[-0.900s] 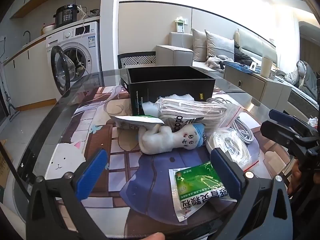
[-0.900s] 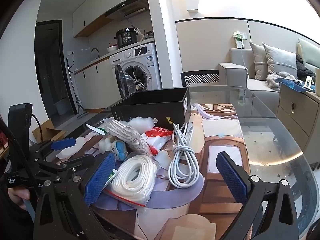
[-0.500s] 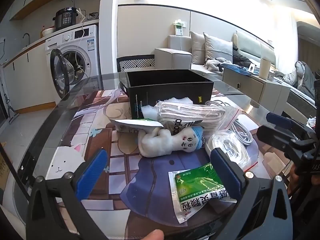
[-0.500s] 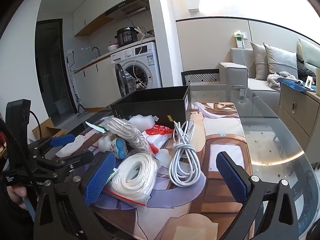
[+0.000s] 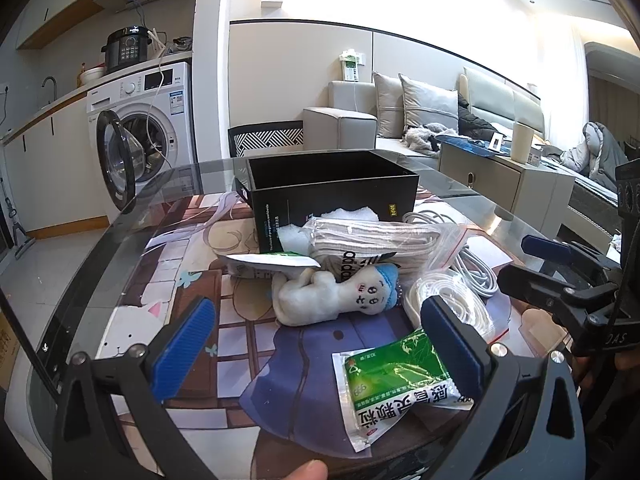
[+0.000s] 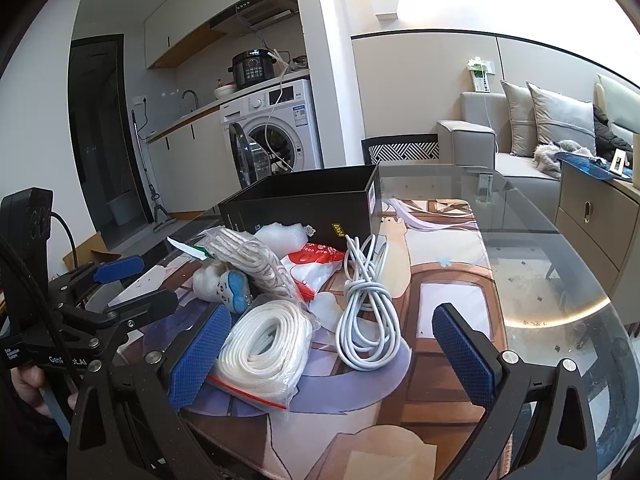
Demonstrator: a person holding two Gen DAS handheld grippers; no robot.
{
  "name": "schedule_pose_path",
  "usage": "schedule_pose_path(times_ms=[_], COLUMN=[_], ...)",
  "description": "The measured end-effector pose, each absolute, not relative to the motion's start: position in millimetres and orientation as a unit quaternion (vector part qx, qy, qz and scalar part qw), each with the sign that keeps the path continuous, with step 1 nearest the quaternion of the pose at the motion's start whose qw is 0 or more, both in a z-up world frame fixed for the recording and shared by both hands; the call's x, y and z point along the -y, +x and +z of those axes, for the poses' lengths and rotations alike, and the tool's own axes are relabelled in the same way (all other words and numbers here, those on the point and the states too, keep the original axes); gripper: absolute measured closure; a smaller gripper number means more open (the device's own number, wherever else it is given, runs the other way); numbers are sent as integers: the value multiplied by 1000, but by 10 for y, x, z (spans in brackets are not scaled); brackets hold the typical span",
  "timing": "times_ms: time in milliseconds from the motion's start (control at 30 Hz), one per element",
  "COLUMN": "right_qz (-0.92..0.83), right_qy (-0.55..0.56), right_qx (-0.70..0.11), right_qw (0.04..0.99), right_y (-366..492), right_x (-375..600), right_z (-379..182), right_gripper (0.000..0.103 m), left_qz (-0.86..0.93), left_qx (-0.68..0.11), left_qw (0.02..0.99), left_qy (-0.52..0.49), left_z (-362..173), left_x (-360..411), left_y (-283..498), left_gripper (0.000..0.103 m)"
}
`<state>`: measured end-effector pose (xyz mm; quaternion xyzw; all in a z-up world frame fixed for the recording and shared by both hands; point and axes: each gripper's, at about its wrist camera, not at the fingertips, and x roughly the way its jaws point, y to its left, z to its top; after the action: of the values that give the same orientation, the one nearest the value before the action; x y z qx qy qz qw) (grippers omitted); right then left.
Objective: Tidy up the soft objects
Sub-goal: 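Move the left tool toward the green medicine sachet on the mat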
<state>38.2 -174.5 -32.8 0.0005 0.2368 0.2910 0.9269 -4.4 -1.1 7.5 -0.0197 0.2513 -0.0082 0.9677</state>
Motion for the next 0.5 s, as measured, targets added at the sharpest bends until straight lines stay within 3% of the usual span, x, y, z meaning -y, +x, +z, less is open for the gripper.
schedule_pose_path(times_ms=[500], right_qz=[292], right_qy=[-5], right_qx=[-237], right_qw=[927], right_y=[353], right_x=[1719], right_z=[-341], right_gripper=[0], left_qz=[-7], left_qx=[-250], left_qw=[968], left_qy=[-14], left_z=[59], left_x=[17], left_y=[-56], left_gripper=[0])
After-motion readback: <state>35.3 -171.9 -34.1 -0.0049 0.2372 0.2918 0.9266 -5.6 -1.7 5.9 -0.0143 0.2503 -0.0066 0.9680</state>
